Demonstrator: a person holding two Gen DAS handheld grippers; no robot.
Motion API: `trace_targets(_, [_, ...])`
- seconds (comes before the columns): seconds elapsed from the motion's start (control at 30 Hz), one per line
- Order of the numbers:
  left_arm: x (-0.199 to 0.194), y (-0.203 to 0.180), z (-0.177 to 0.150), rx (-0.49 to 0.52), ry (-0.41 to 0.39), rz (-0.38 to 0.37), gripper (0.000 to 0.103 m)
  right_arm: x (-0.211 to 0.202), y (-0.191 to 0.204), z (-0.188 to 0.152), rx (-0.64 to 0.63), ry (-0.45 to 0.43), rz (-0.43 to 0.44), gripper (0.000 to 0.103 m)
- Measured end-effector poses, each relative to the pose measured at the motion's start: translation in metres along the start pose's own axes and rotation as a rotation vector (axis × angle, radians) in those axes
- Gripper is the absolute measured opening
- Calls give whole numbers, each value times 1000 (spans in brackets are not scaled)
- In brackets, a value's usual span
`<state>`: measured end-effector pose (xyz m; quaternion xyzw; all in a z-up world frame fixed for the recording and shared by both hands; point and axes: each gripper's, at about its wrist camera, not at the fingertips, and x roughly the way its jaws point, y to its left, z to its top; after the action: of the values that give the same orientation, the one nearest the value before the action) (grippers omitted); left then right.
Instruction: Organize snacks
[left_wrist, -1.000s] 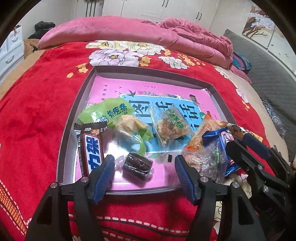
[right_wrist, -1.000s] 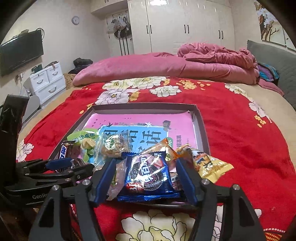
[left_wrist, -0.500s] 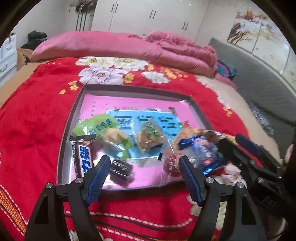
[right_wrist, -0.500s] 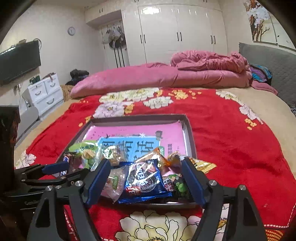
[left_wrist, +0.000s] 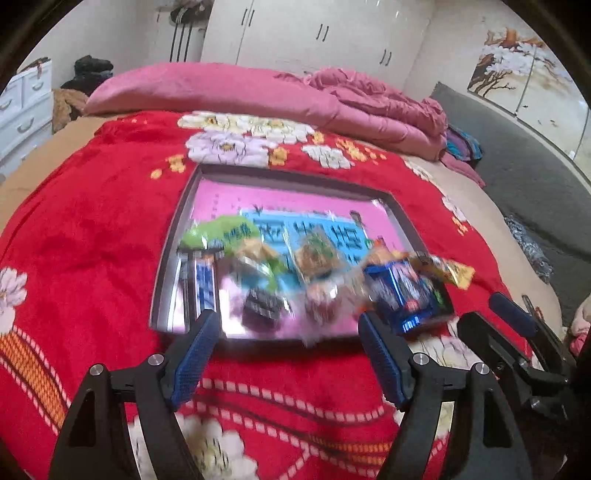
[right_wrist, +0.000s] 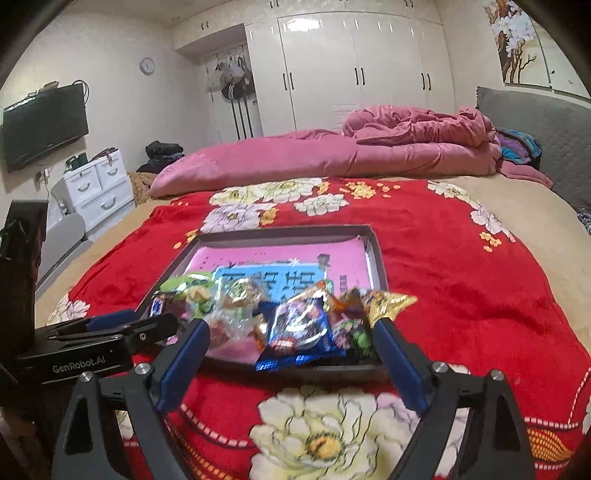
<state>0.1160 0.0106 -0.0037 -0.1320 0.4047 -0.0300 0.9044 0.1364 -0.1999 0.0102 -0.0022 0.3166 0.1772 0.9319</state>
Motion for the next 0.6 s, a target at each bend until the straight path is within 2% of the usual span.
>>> trace_targets(0.1, [-9, -1, -15, -10, 51, 2, 79, -10, 5, -8, -6, 29, -10, 91])
trace_targets(0.23, [-25, -2, -33, -5, 83, 11, 79, -26, 3, -17, 28, 57, -26, 101])
trace_targets(0.4, [-45, -6, -51, 15, 96, 23, 80, -43, 2, -24, 58, 83, -64, 102])
trace_targets(0.6, [-46, -13, -53, 54, 92, 43, 80, -50, 11, -28, 13, 83, -83, 102])
